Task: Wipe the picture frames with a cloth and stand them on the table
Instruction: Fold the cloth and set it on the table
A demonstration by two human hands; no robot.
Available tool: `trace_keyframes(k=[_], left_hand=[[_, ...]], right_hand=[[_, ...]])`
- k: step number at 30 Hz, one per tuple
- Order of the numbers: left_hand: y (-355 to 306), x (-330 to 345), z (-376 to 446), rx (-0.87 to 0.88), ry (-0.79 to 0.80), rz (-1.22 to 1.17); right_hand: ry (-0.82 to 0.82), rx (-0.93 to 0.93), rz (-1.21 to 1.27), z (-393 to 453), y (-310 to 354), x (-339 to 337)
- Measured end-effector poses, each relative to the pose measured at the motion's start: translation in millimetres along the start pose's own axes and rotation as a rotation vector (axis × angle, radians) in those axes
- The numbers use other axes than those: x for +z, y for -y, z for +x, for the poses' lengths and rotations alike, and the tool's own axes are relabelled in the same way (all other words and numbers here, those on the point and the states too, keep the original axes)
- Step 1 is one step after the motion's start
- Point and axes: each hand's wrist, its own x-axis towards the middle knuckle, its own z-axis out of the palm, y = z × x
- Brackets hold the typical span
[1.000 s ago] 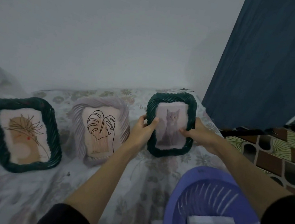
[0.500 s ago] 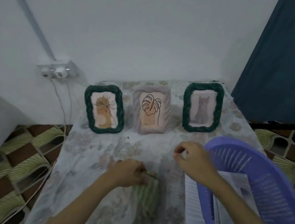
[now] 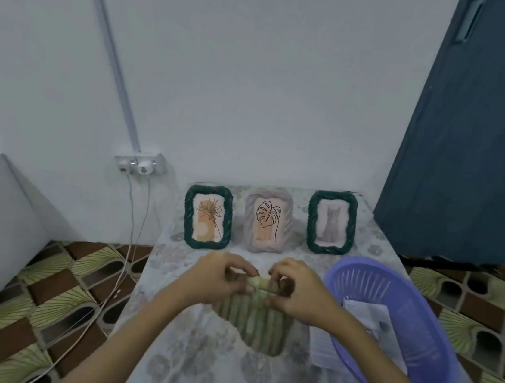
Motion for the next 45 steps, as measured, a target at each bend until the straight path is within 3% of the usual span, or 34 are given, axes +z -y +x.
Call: trace_keyframes(k=[3,8,13,15,18,21,23,30,34,37,42,45], left_hand=[[-10,-10,-13,-0.019,-0.036,-0.003],[-27,-13,-28,0.019,-0.236,0.068],[-29,-11,-40,0.012,-0.059,0.046],[-30,-3,-42,0.021,-0.069,0.027],[-31,-1,-41,0.037,-0.119,-0.03],[-31,-11,-38,0.064,-0.15,-0.151],[-32,-20,-36,0.053,-0.154,-0.201],[-10,-31,-37,0.023,0.045,0.055],[1,-30,-33,-0.036,-0.019,-0.186],[-16,-30,-24,-0.054,0.031,-0.407],[-33,-21,11,-0.017,-0.017,-0.372],[-16,-23,21,-0.073,-0.062,-0.469]], right_hand=[[-0.049,0.056,0.046,-12,21,-14],[-0.119,0.016,0.043,-23,43,-29],[-0.13,0.035,0.192,-26,50,-42],[-0.113,0.059,0.207,-27,49,-45],[-0.028,0.076,0.073,-29,48,-50],[0.102,0.044,-0.212,-33,48,-53],[0.101,0.027,-0.319,-34,46,-52],[-0.054,0.065,0.022,-27,42,-64],[-0.127,0.074,0.273,-25,46,-69],[-0.161,0.092,0.321,-17,46,-63],[-0.115,0.093,0.382,6,35,-54],[0.13,0.22,0.347,5,9,-55]])
